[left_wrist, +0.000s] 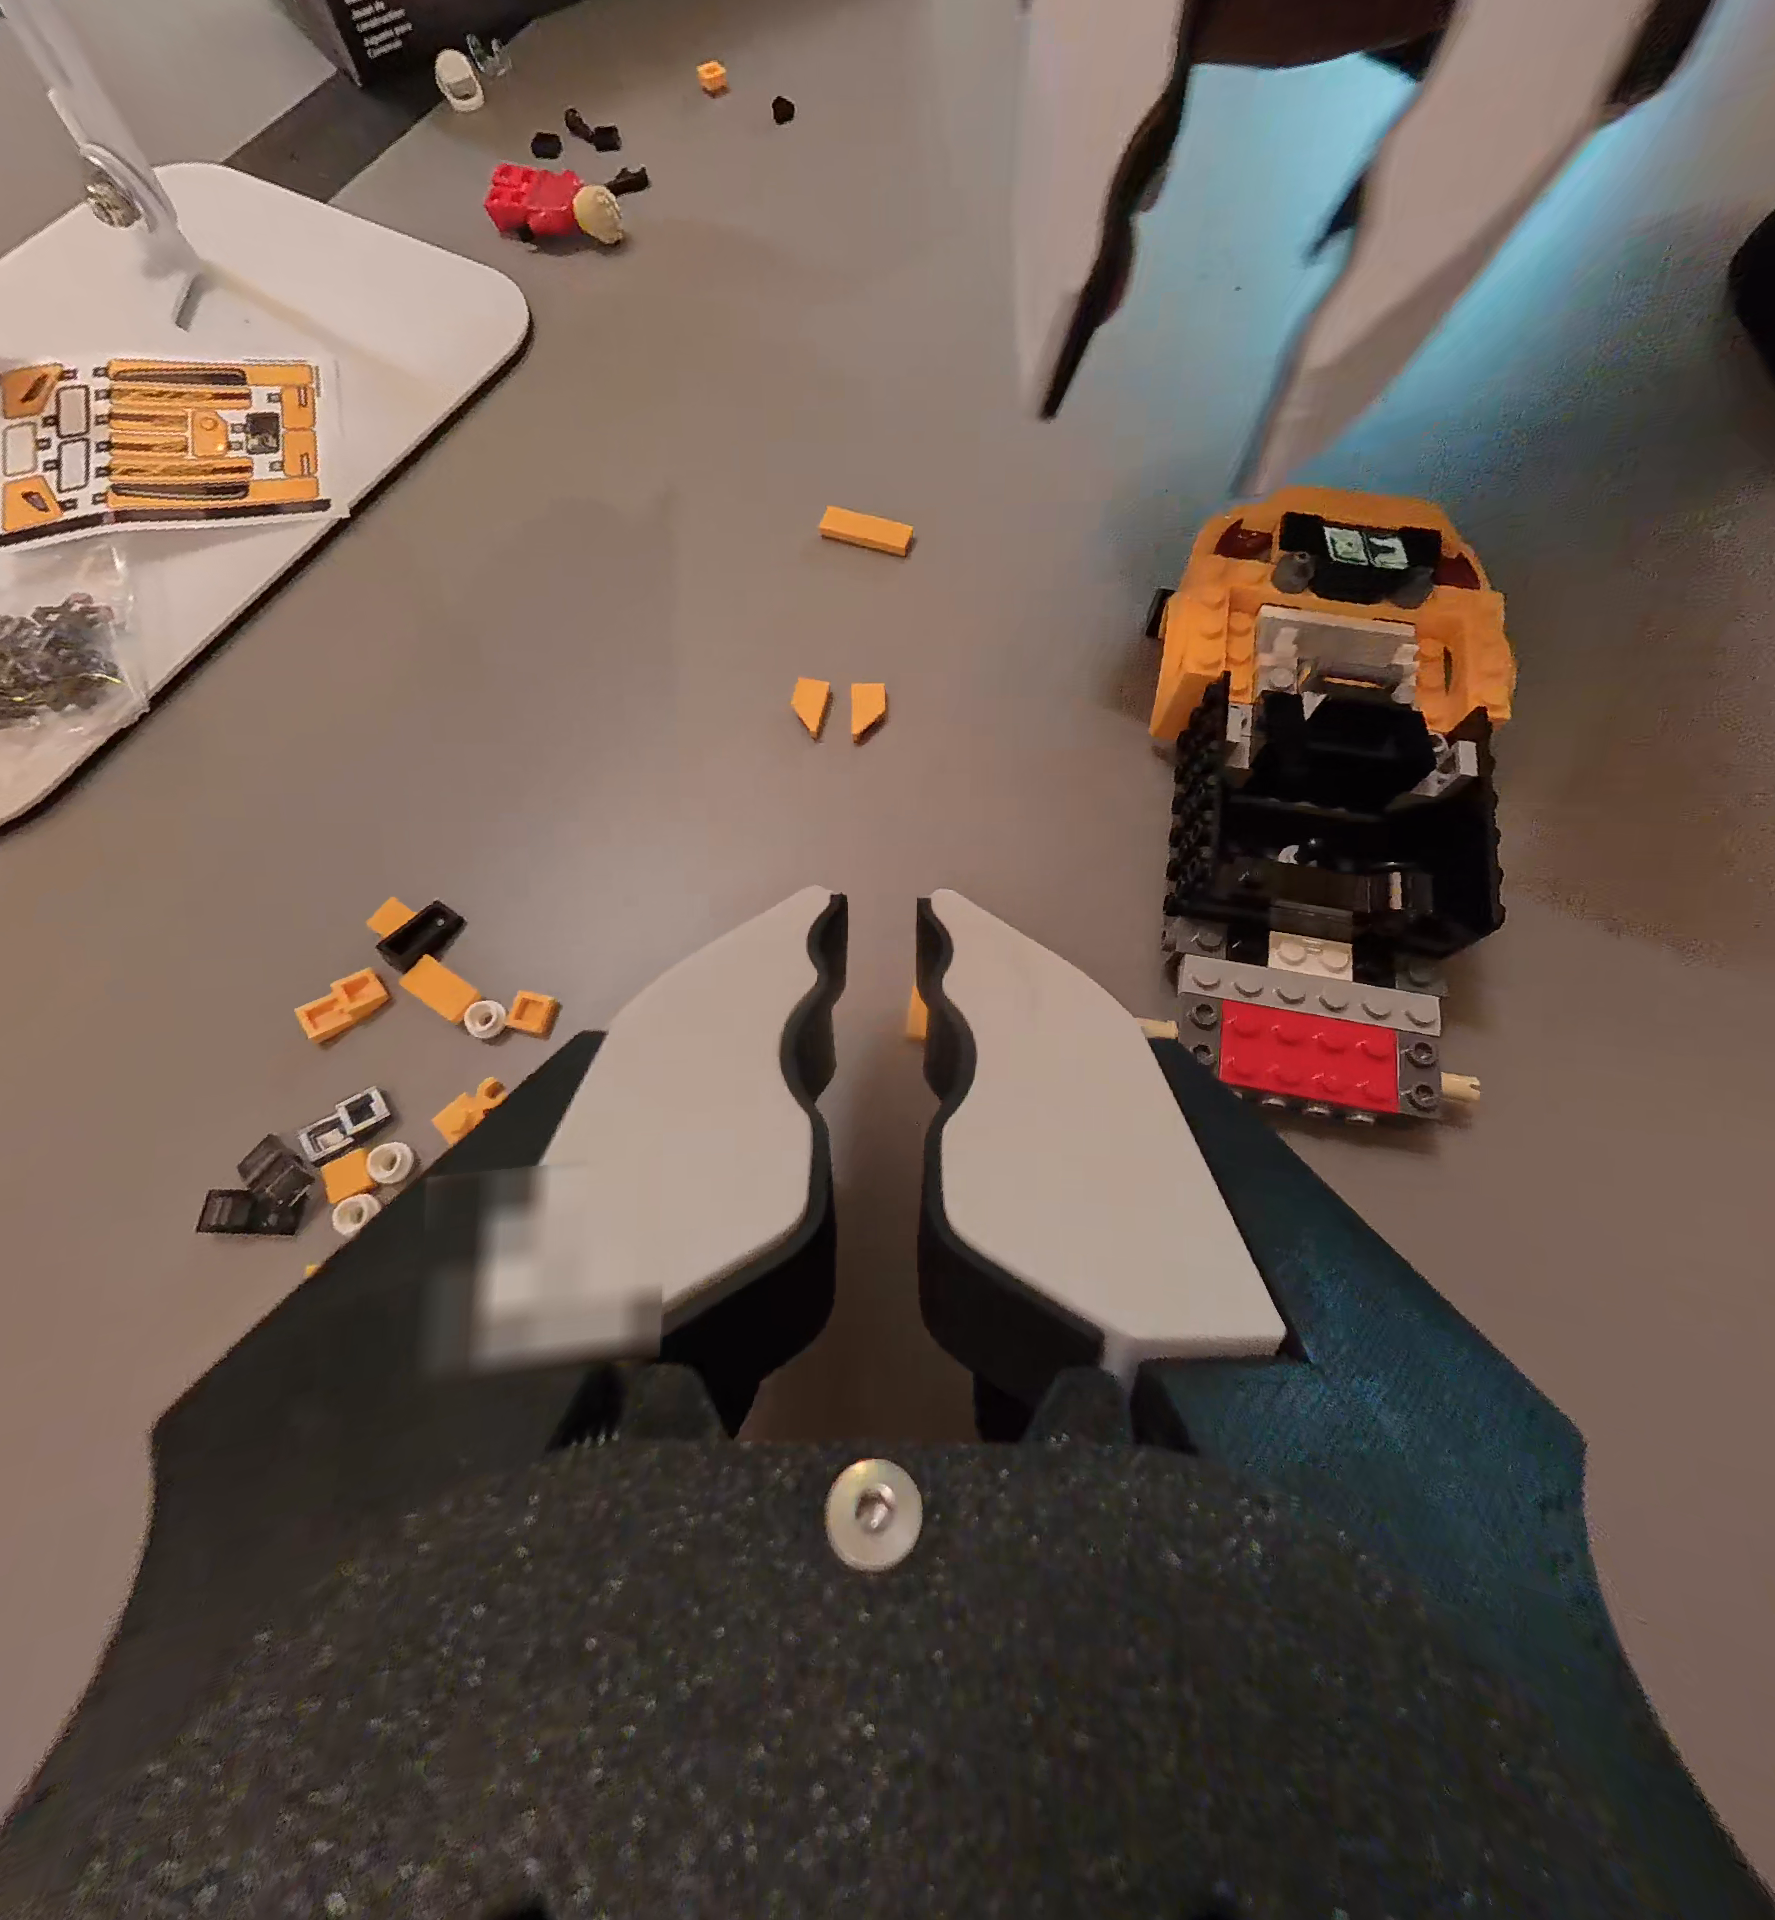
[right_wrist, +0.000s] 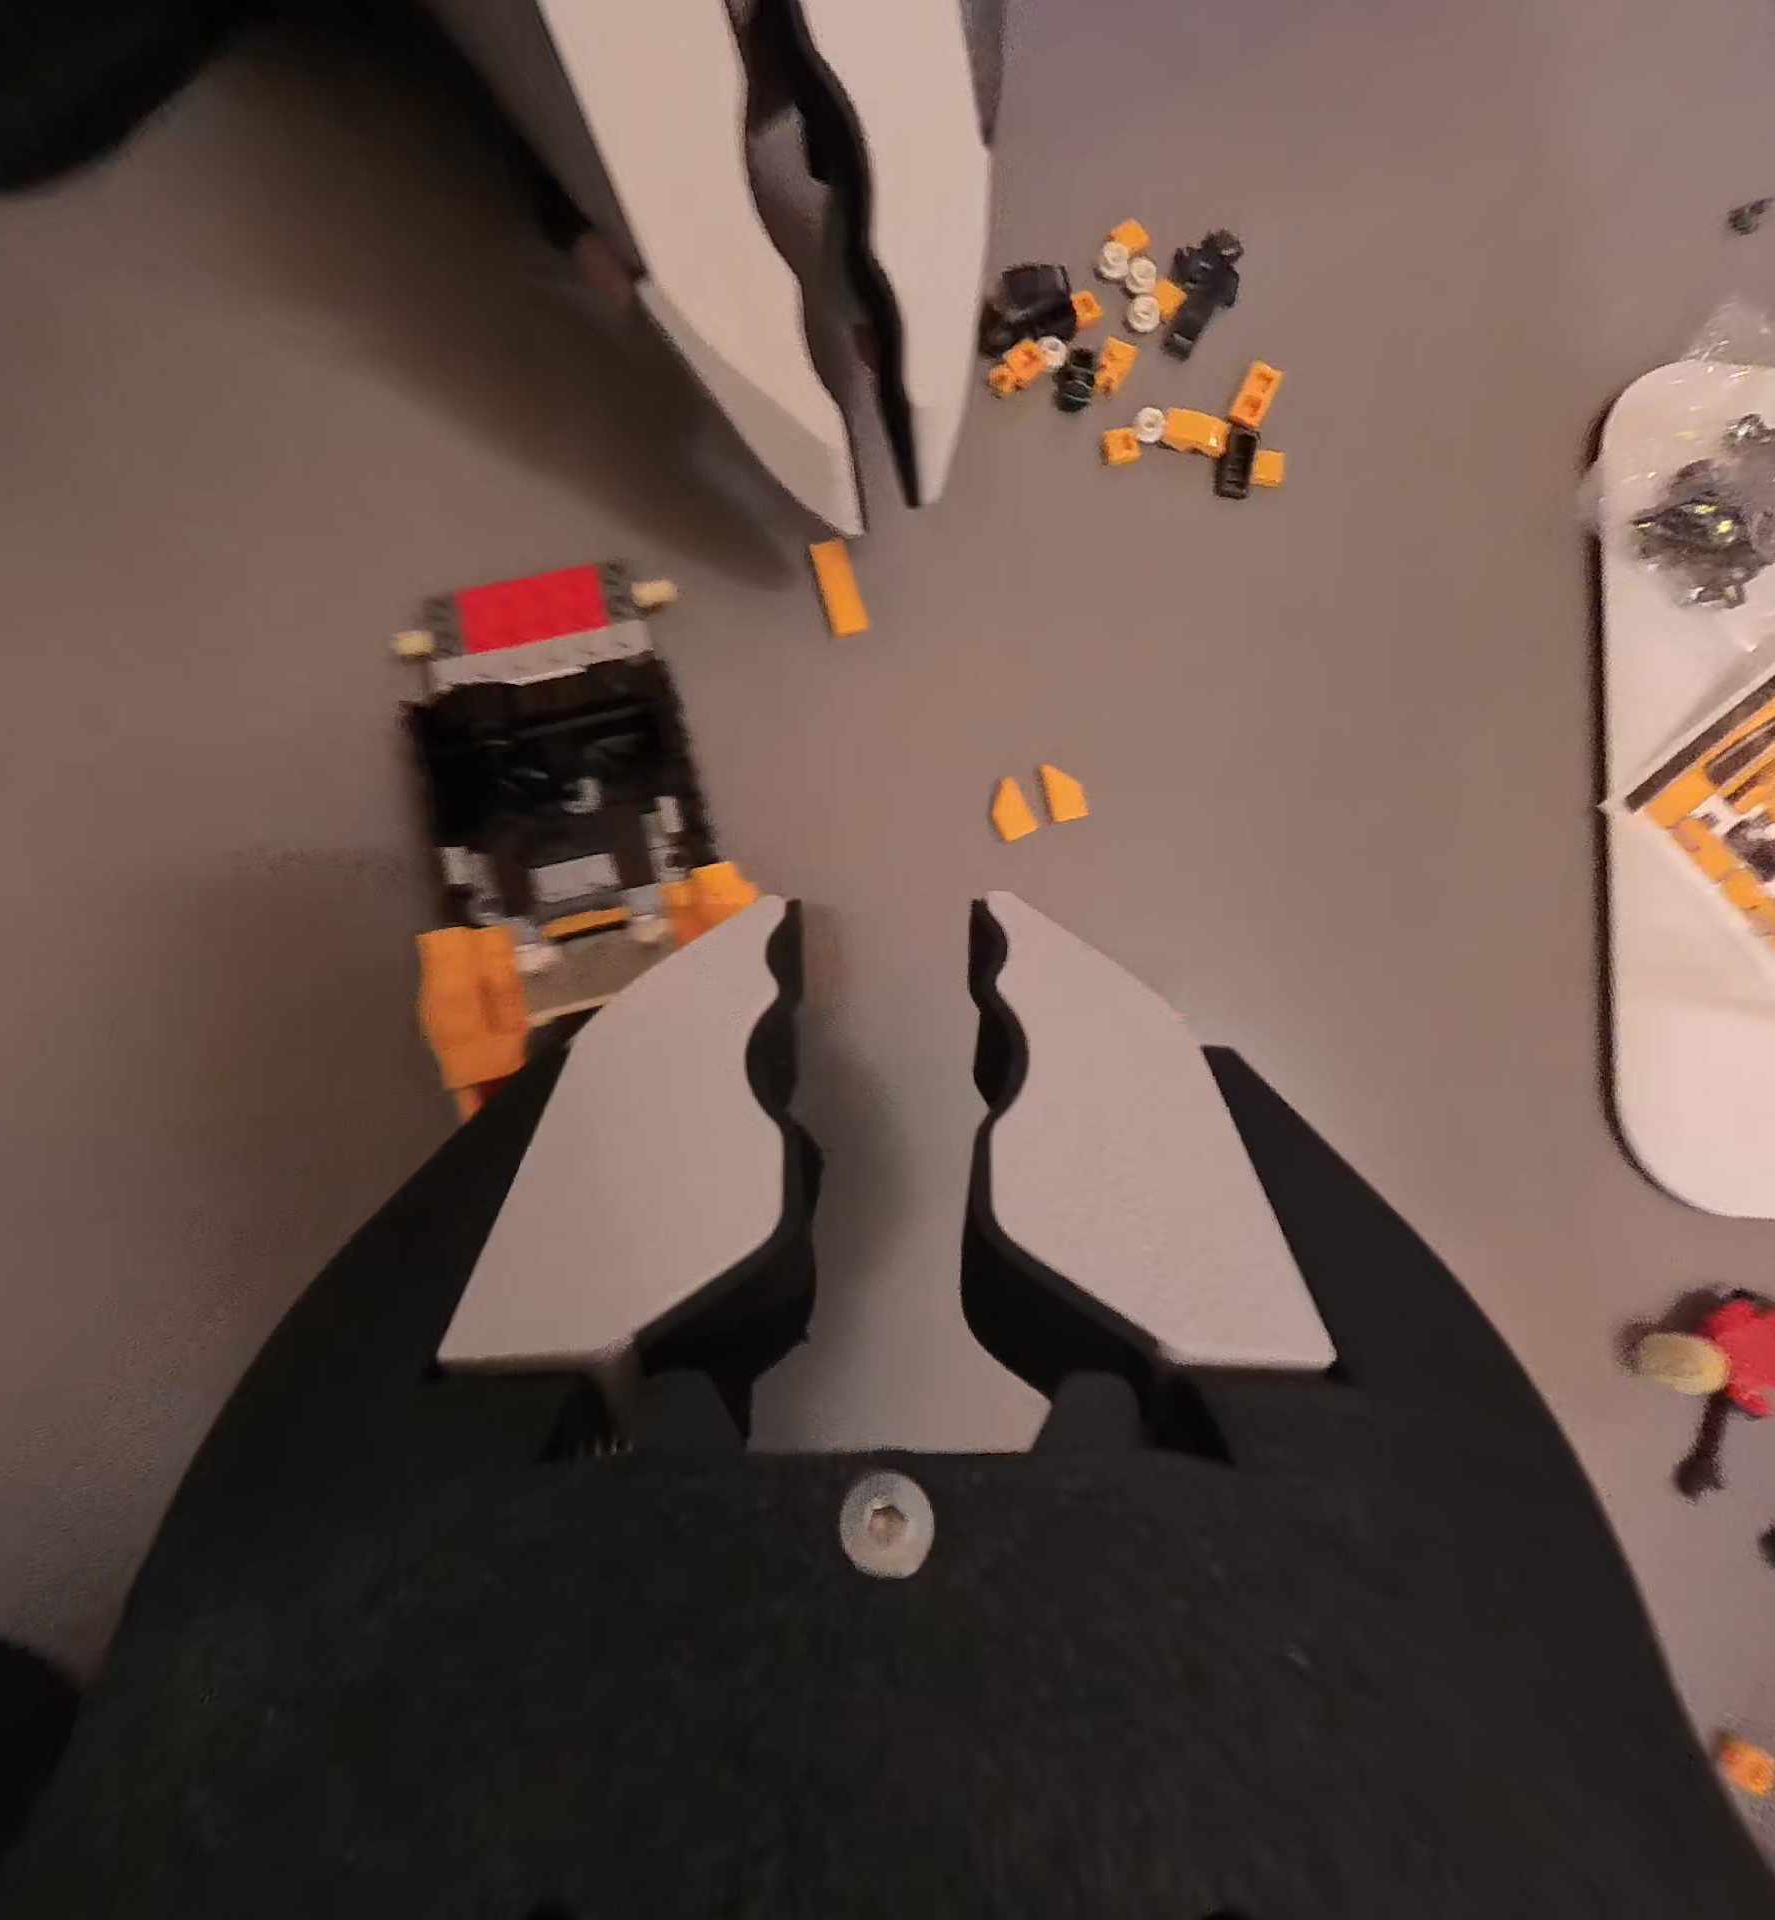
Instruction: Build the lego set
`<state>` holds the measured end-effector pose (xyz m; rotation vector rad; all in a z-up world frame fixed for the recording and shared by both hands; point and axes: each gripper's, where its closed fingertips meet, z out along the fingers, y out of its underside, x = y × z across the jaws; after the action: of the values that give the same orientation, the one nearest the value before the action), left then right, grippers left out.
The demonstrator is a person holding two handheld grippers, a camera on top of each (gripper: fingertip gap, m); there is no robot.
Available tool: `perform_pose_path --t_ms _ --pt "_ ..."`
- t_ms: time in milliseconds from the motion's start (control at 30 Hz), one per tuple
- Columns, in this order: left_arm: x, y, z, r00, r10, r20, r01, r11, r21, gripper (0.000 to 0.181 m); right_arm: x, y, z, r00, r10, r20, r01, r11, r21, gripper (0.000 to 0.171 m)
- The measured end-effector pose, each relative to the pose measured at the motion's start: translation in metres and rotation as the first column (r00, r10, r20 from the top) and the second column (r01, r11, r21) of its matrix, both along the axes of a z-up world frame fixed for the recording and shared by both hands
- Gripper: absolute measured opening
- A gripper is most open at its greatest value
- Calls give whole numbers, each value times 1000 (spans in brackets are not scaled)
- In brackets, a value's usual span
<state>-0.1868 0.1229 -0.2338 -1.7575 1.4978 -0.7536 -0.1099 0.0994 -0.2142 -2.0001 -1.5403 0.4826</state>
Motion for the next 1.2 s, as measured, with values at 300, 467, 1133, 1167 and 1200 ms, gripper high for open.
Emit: perform_pose_path --t_ms 300,467,1133,1167,1200 --pt "0 -20 -2 992 -125 -8 125 992 -24 10 -16 35 -42 966 173 190 -167 985 -44 16" --pt "-3 -17 -5 993 -120 -12 120 992 -29 10 -20 40 -46 942 236 239 -223 972 -79 18" --pt "-5 -15 -10 992 -123 -25 122 992 -29 9 -21 33 -47 938 254 234 -237 966 -100 12" --pt "-5 -16 -10 992 -123 -25 123 992 -28 9 -21 33 -47 939 255 232 -237 966 -103 12" --pt "-5 -16 -10 992 -124 -25 123 992 -27 9 -22 32 -47 939 257 229 -238 965 -109 12"
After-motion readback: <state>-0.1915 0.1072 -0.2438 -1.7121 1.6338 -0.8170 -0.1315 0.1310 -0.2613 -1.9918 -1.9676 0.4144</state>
